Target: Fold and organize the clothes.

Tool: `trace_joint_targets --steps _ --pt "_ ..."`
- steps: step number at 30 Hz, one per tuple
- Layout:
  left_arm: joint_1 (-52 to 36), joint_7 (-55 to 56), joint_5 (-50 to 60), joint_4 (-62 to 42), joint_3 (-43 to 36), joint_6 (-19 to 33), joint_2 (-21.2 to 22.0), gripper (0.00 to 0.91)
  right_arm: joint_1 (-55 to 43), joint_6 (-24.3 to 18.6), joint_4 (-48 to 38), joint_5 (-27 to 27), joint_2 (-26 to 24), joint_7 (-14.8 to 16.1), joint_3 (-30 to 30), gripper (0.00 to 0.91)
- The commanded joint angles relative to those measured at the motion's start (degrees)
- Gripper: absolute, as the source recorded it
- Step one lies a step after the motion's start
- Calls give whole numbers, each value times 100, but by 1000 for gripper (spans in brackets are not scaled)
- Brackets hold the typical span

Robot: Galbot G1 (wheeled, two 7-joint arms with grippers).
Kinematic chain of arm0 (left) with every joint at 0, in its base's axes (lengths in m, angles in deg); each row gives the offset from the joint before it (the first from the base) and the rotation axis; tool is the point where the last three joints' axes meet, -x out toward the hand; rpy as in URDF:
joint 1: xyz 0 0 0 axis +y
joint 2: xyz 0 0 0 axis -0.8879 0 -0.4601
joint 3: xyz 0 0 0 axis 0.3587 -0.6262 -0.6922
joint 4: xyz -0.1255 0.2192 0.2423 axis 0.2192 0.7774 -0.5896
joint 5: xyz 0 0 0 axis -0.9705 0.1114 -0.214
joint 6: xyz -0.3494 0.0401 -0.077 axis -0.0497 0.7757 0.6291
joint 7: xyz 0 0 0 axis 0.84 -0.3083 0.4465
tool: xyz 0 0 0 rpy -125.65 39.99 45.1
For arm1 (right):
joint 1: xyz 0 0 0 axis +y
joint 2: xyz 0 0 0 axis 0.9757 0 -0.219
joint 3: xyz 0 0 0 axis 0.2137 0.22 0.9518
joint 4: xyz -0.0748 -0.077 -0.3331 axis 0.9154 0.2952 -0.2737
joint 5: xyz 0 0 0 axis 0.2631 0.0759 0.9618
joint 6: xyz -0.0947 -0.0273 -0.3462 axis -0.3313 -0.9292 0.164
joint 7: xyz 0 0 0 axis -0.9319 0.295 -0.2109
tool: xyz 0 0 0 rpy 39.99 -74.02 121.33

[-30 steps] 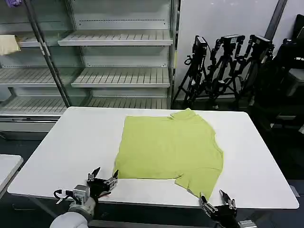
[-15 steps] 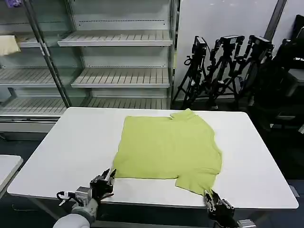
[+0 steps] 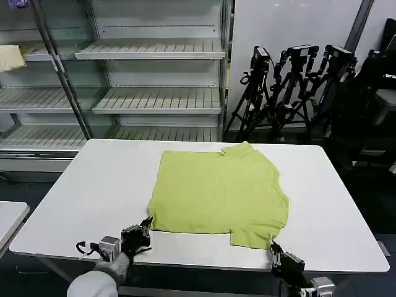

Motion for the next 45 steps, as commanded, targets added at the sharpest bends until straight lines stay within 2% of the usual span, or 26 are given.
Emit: trace_joint_targets --steps 1,11,16,21,25,28,29,30,31,32,36,41,45 --pt "-1101 -193 -444 -323 105 4 31 10 -1272 103 -281 -337 -40 64 -72 0" --pt "-1942 -223 -764 -1281 -132 3 141 10 -2899 400 -1469 -429 -195 130 224 0" --pt "-2098 -264 -805 -1531 -192 2 182 10 -3265 406 -1936 -388 -221 162 333 0" --pt "-2240 -306 -806 -1765 -298 3 240 10 -3442 371 -2307 -298 -187 301 346 0" --pt "-2365 -388 -789 -1965 -363 5 298 10 -3591 279 -2565 -278 -167 488 512 0" --pt "-2583 -380 -775 -2210 -409 2 344 10 -3809 199 -2806 -175 -103 520 658 0" --pt "-2632 -389 -769 -2266 -417 3 341 20 -3891 196 -2912 -176 -87 525 698 796" --pt "-2632 -391 -767 -2287 -422 3 332 91 -3928 189 -2965 -174 -80 548 717 907" --pt "-2614 -405 -750 -2297 -422 4 323 907 -3952 229 -2992 -165 -82 526 754 907" --pt "-2595 -414 -681 -2305 -418 4 312 907 -3953 316 -3015 -153 -90 550 787 907" --pt "-2594 -398 -613 -2372 -368 279 341 907 -3954 137 -3149 -46 -63 618 807 907" --pt "-2632 -382 -684 -2271 -304 363 283 907 -4057 69 -3235 -41 -32 395 718 907" --pt "-2033 -289 -802 -1348 -296 171 27 907 -3346 348 -2305 -215 -261 131 468 907"
